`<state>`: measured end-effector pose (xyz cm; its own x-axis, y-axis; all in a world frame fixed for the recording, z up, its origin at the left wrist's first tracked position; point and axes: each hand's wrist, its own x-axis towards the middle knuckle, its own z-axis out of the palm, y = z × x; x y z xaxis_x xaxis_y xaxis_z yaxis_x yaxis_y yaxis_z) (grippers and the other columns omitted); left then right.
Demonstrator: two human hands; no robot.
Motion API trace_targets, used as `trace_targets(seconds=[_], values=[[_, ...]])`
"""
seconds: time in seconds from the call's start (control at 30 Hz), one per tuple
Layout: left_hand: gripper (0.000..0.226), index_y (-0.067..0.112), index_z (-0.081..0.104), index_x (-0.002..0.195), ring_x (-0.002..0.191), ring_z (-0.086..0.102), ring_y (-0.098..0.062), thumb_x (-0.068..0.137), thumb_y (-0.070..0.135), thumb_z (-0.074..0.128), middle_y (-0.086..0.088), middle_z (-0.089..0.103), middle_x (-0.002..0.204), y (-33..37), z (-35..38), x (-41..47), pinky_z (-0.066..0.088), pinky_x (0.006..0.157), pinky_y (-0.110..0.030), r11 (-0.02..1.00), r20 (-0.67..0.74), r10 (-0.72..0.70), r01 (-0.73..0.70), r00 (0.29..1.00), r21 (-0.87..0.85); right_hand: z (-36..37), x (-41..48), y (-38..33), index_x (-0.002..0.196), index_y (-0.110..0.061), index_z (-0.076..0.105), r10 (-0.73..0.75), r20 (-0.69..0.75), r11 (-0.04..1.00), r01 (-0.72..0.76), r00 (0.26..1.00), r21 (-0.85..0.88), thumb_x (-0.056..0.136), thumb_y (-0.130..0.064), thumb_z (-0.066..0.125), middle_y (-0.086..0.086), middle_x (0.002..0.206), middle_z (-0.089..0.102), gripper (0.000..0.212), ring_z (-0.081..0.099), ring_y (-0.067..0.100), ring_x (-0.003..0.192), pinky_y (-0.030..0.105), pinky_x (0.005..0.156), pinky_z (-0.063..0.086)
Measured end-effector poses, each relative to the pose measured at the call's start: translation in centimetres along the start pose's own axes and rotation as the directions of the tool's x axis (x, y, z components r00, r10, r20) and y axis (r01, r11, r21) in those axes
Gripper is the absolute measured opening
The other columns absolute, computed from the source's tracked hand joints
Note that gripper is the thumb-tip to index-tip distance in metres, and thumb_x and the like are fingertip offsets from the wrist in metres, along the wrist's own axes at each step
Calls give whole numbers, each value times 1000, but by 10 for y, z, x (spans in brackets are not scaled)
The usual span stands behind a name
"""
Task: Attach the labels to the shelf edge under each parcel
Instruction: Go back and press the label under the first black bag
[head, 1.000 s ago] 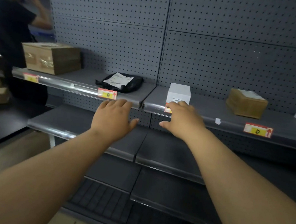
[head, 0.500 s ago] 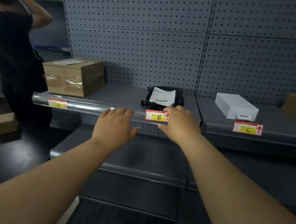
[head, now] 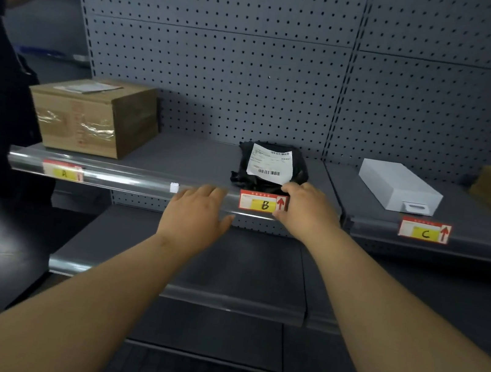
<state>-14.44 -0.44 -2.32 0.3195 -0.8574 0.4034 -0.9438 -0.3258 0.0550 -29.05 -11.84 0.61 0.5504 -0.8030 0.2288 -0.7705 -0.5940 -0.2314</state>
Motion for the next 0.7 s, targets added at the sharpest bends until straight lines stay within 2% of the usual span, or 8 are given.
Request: trace_targets(seconds=[0.17,0.33,0.47,0.7], values=[[43,17,44,130,117,48,-25,92,38,47,-5,53,128,13,15,24,33,102,-35,1000,-7,14,-14,1000,-28,3,15,15,134,-18,44,11,27,1000,-11,1000,-8,90,-24,57,8,127,50,46,46,27,119,38,92,45],[50,15,35,140,128,39,-25,93,29,45,-5,42,142,15,31,38,27,108,-37,998,12,54,-54,998,-28,9,20,21,126,-15,53,-29,15,1000,29,999,-3,91,-13,53,9,123,54,35,52,27,113,39,89,48],[47,16,38,139,122,44,-27,93,25,45,-5,43,140,9,40,41,32,104,-37,996,14,77,-76,997,-57,13,21,21,125,-19,57,-39,-4,999,39,999,5,91,-9,52,7,123,55,36,51,25,115,38,90,48],[42,15,44,134,119,46,-26,94,24,45,-4,46,135,1,47,44,34,102,-37,993,-14,106,-107,994,-59,19,22,20,120,-22,61,-40,-32,999,39,999,-24,90,-5,50,6,116,58,36,50,24,111,35,82,46]])
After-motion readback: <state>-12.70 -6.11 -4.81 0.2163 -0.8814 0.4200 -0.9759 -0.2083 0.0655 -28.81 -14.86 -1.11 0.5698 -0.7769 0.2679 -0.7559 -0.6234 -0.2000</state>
